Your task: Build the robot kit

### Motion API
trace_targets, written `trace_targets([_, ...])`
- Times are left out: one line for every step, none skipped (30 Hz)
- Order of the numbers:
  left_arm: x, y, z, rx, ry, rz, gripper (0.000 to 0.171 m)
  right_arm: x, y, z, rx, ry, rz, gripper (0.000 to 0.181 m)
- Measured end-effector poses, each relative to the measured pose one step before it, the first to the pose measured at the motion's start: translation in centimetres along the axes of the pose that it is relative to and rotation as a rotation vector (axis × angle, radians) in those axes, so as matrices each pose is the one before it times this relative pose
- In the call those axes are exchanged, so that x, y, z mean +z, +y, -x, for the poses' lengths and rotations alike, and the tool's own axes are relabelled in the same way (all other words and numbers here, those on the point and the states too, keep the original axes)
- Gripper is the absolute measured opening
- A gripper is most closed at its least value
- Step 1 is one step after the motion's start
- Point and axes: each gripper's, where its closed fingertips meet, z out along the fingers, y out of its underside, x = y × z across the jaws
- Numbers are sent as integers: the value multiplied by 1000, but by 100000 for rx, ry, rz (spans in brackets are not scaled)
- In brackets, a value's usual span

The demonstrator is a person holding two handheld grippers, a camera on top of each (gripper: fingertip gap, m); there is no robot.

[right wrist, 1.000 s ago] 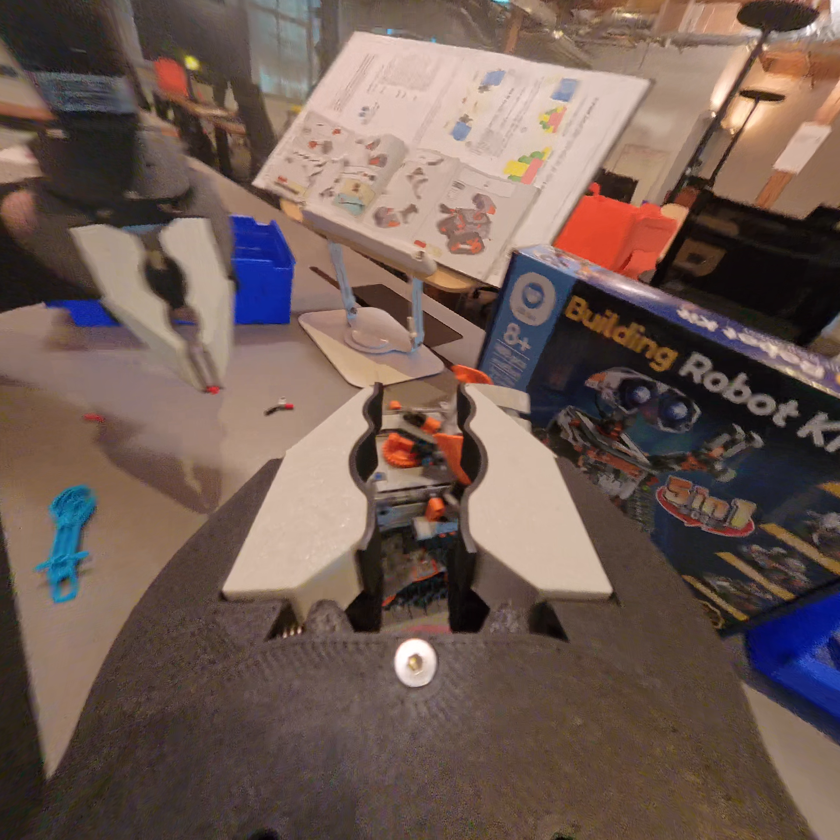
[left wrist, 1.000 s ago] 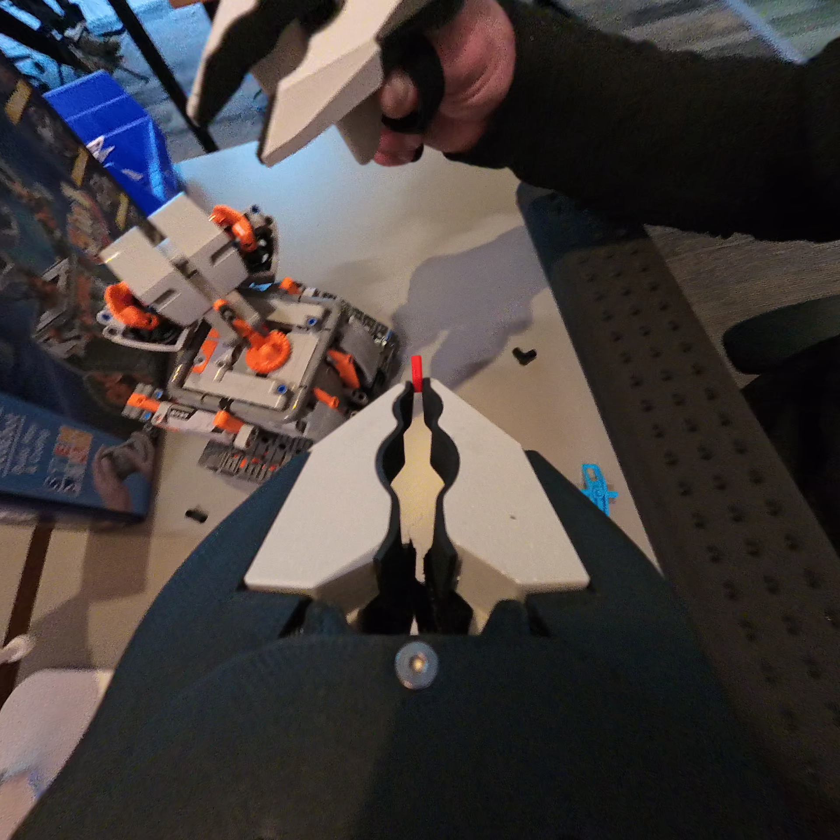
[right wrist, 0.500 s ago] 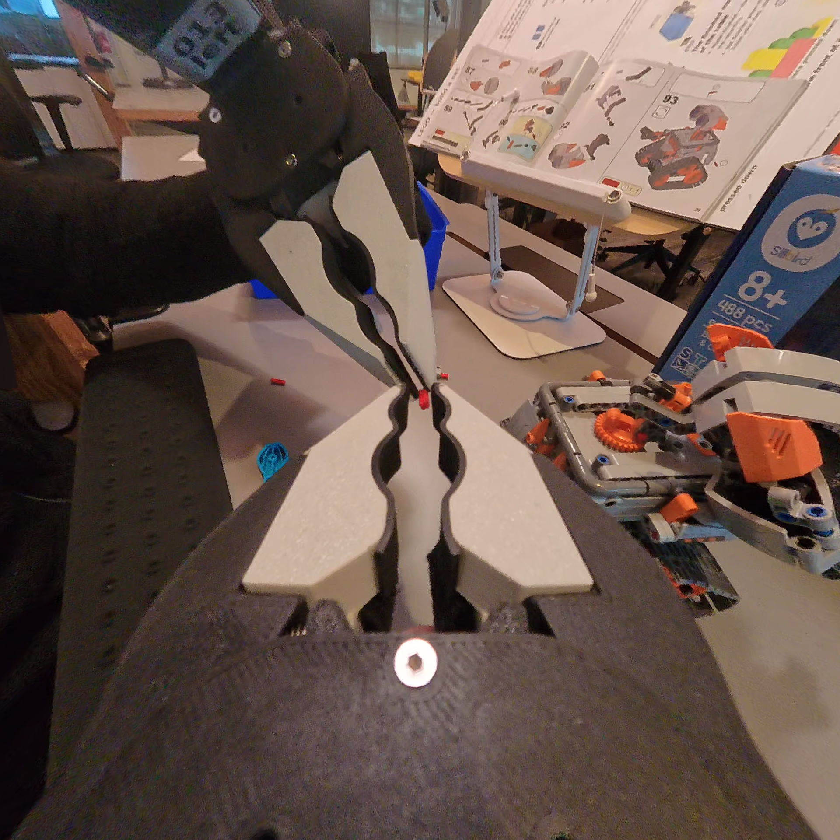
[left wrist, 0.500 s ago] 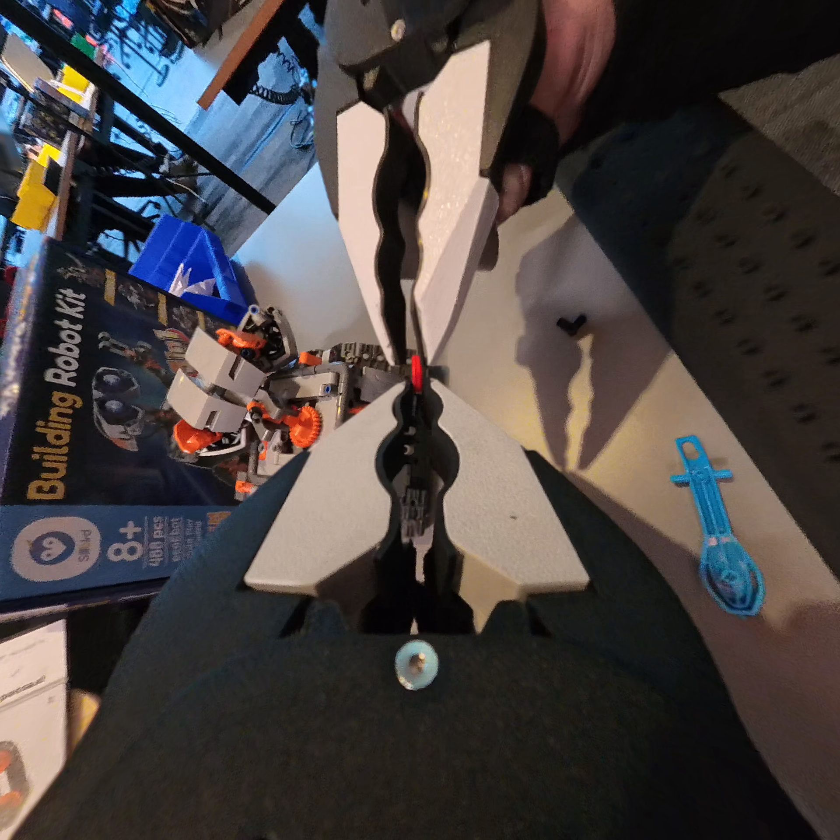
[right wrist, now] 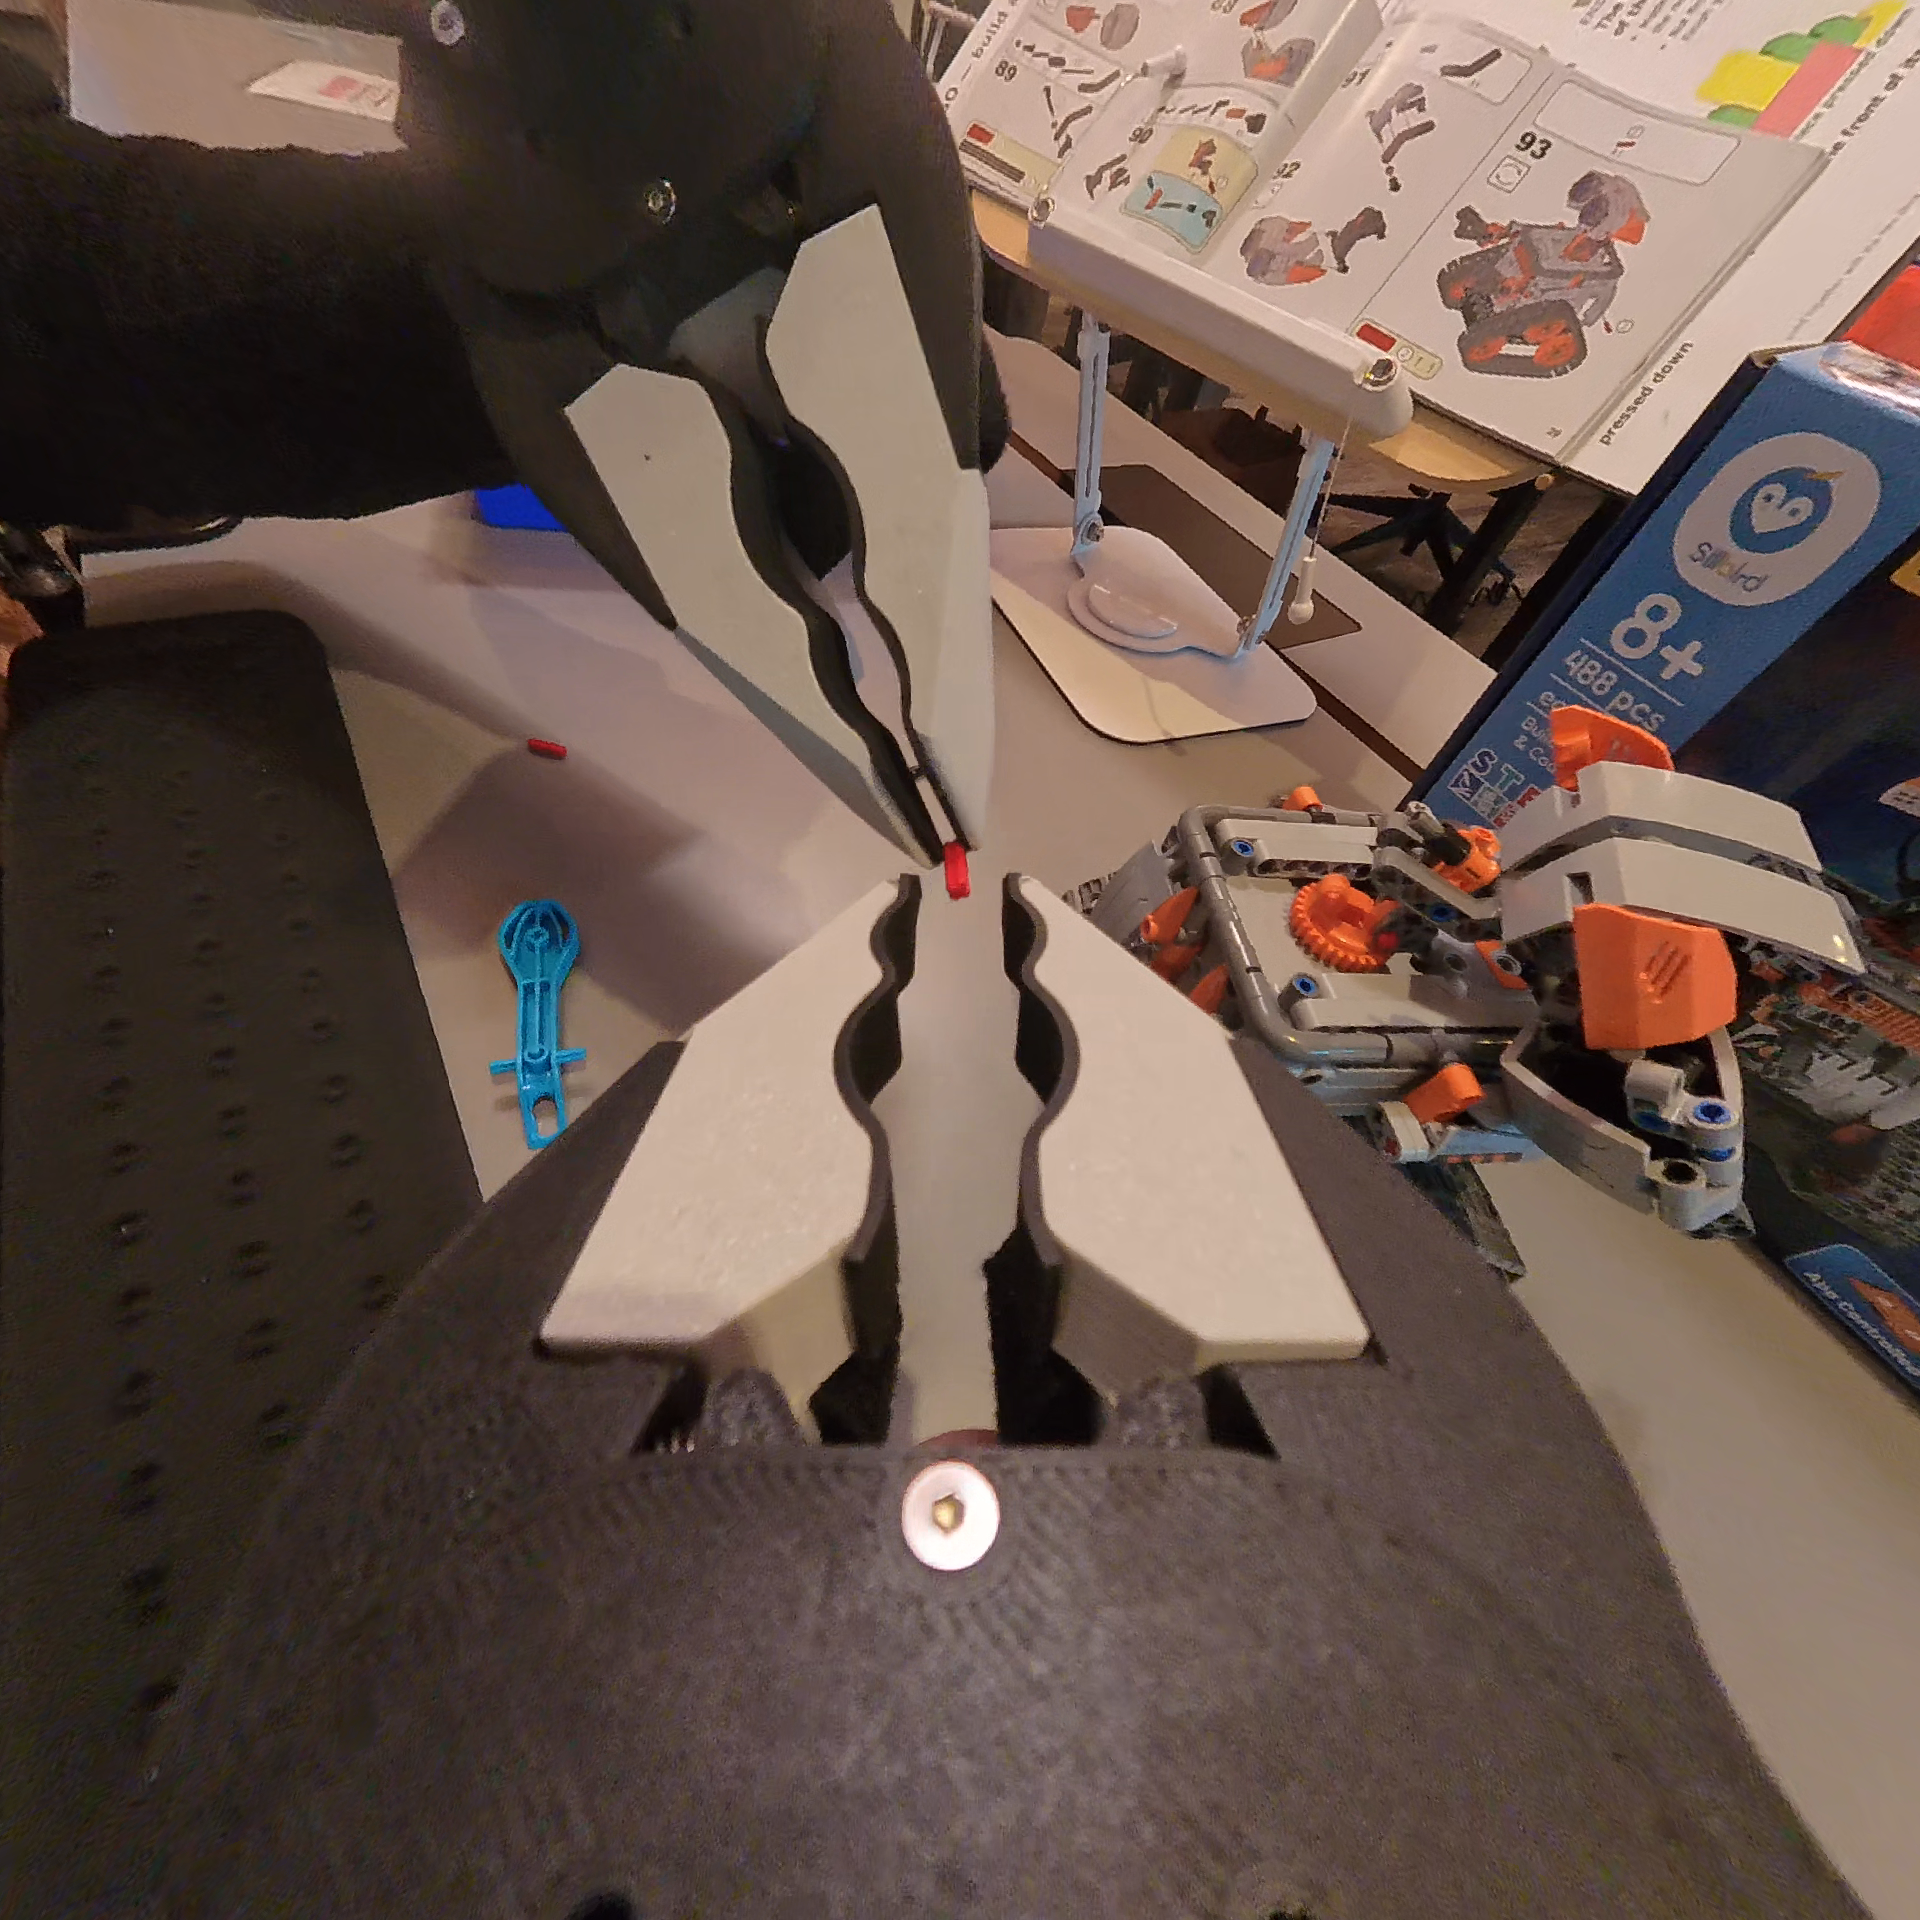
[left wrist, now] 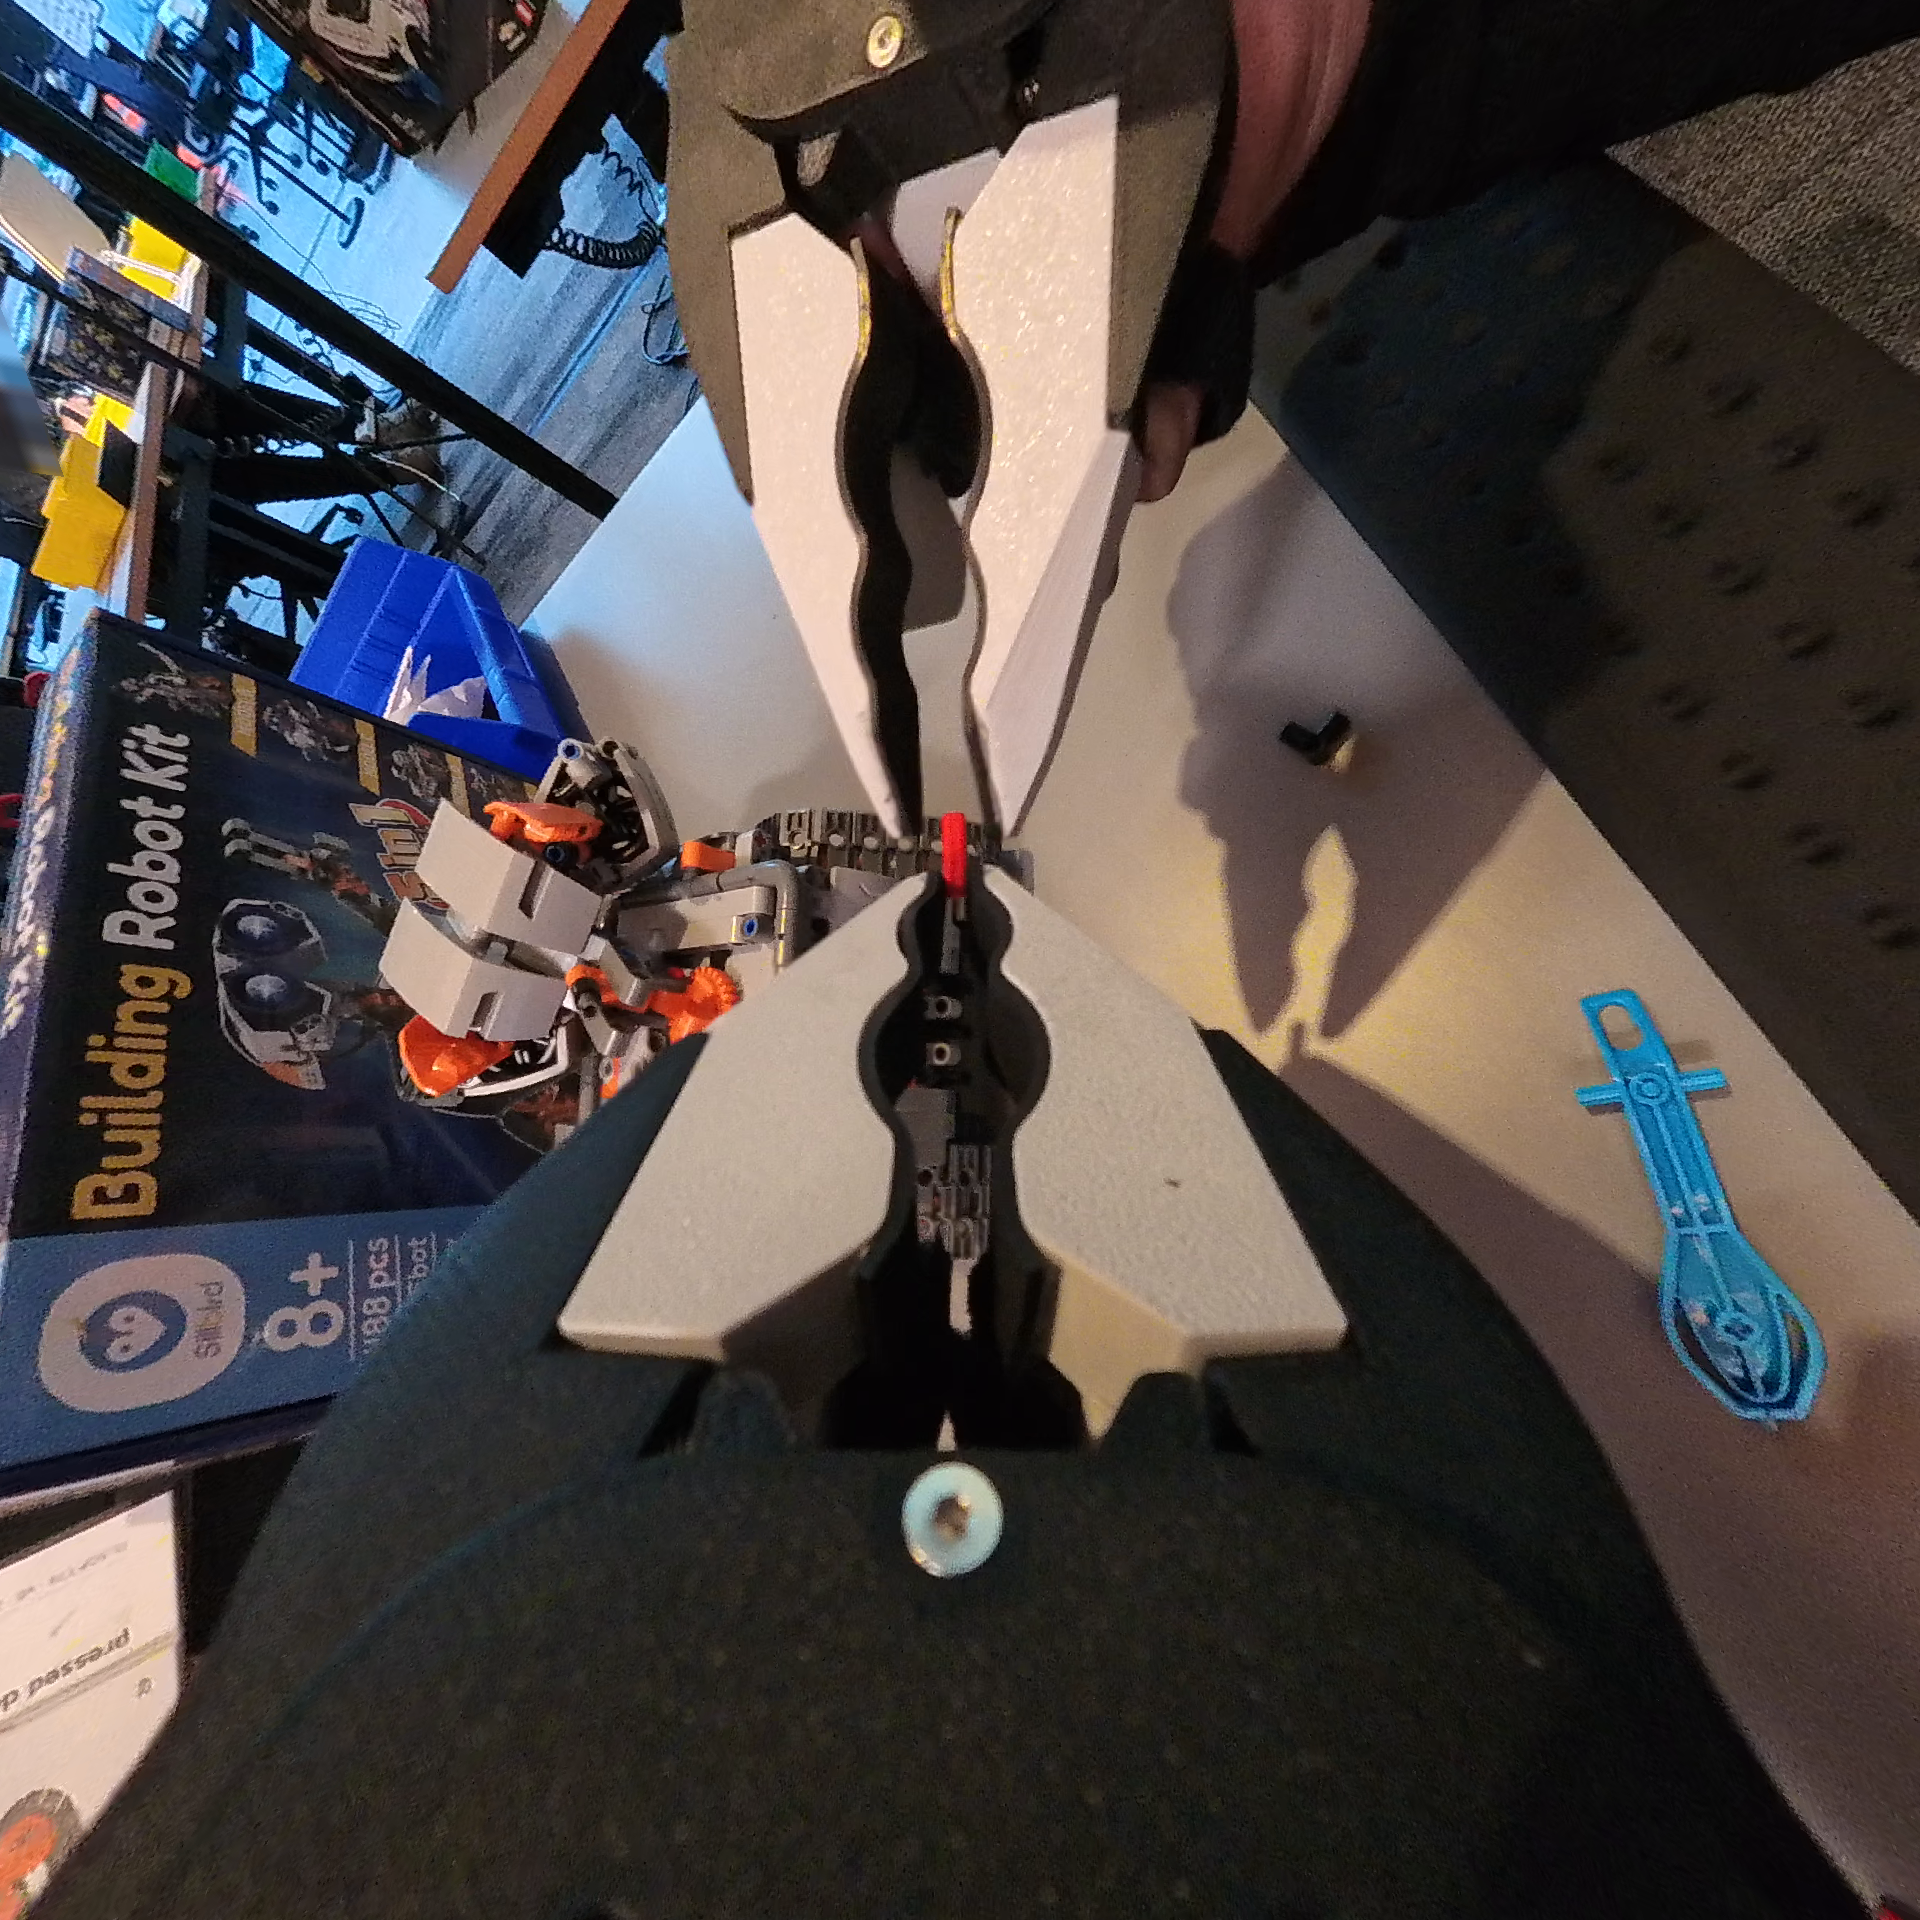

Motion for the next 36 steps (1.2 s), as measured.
trace_targets([-39, -39, 90, 61, -192, -223, 2, -74, -10, -49, 79, 91, -96, 13])
trace_targets([-2, -24, 35, -82, 209, -110, 2, -29, 28, -27, -324, 99, 172, 11])
trace_targets([6, -85, 62, 367, -172, -327, 2, 13, 40, 0, -305, 85, 258, 11])
trace_targets([49, -55, 19, 291, 116, -25, 2, -3, -112, 44, -215, -13, -599, 11])
trace_targets([101, 40, -34, 214, 473, 568, 2, -2, -59, 66, 10, -206, -263, 10])
trace_targets([79, -31, 21, 551, -70, 113, 2, 41, 81, -6, -319, 249, 623, 8])
trace_targets([83, -60, -18, 271, 232, -60, 2, 27, 91, -54, -534, 561, 609, 8])
trace_targets([72, -49, -36, 188, 337, -104, 2, -4, -37, 7, -181, 52, -466, 7])
trace_targets([55, -38, 11, 429, -59, -91, 2, -6, -26, 36, 398, -459, -527, 6])
trace_targets([18, -50, -45, 272, 256, -294, 2, -20, 38, -32, 142, -8, -180, 3])
trace_targets([42, -5, -14, -148, 122, -159, 2, -15, 38, -12, -78, -138, -135, 3])
trace_targets([38, -8, 7, 45, -69, -232, 2, -18, 47, -15, -11, 23, -124, 3])
trace_targets([46, 10, 10, -90, -81, -253, 2, -10, 47, -11, -179, 48, 19, 3])
trace_targets([53, -16, -27, -932, 408, -552, 3, -39, 33, 2, -524, -32, -43, 3])
trace_targets([-8, -25, -25, -329, 699, -815, 3, -65, -11, -31, -281, 156, -360, 3])
trace_targets([-139, -22, 36, 272, 1268, -554, 4, -96, 76, -262, -3, 1304, -134, 3])
trace_targets([-244, 62, 132, -1107, 2774, 207, 5, -123, 243, -473, 89, 2079, 375, 3])
trace_targets([-316, 128, 792, -2424, 542, 717, 14, -113, 266, -329, 914, 551, -119, 3])
trace_targets([-326, 266, 1201, -1395, -903, 1540, 25, -105, 233, -307, 1668, 83, -701, 3])
trace_targets([-278, 400, 1460, -157, -1666, 2086, 30, -104, 188, -357, 1342, 624, -1005, 3])
trace_targets([-224, 266, 1673, -440, -2214, 1265, 35, -61, 242, -330, 1033, 626, -490, 3])
trace_targets([-158, 59, 1633, -866, -1498, -137, 36, -46, 255, -267, 815, 501, -303, 3])
trace_targets([-38, 40, 1566, -1131, -690, -303, 37, -17, 184, -192, 713, 305, -462, 2])
trace_targets([124, 181, 1399, -1655, 677, 557, 39, -2, 143, -105, 483, -1, -312, 2])
trace_targets([269, 181, 1016, -2369, 2924, 825, 46, 16, 152, -64, 201, -161, 36, 3])
trace_targets([373, 201, 815, -2402, 3927, 1061, 50, 25, 119, -50, 113, -135, -14, 3])
trace_targets([489, 332, 1055, -1933, 1902, 1686, 54, 67, 70, 34, 213, -496, -198, 3])
trace_targets([591, 370, 1043, -2455, 1398, 1870, 60, 100, 110, 72, 153, -668, -29, 3])
trace_targets([668, 379, 764, -3157, 2433, 2007, 66, 90, 120, 33, -89, -237, 170, 3])
trace_targets([725, 524, 515, -2979, 3127, 2796, 68, 55, 113, 15, -34, -194, 94, 3])
trace_targets([681, 472, 410, -2561, 2700, 2298, 68, 1, 61, 15, 250, -384, -256, 3])
trace_targets([582, 229, 566, -2305, 469, 547, 71, -33, 39, -42, 483, -324, -507, 3])
trace_targets([483, 274, 423, -3323, 683, 200, 72, -87, 9, -81, 701, -163, -640, 2])
trace_targets([491, 555, 508, -5382, 203, 1576, 72, -93, -39, -73, 790, -294, -879, 3])
trace_targets([488, 505, 323, -5615, 1057, 788, 76, -97, -52, -66, 740, -380, -886, 3])
trace_targets([431, 261, -131, -4588, 3578, -1560, 79, -66, -40, -48, 593, -357, -669, 3])
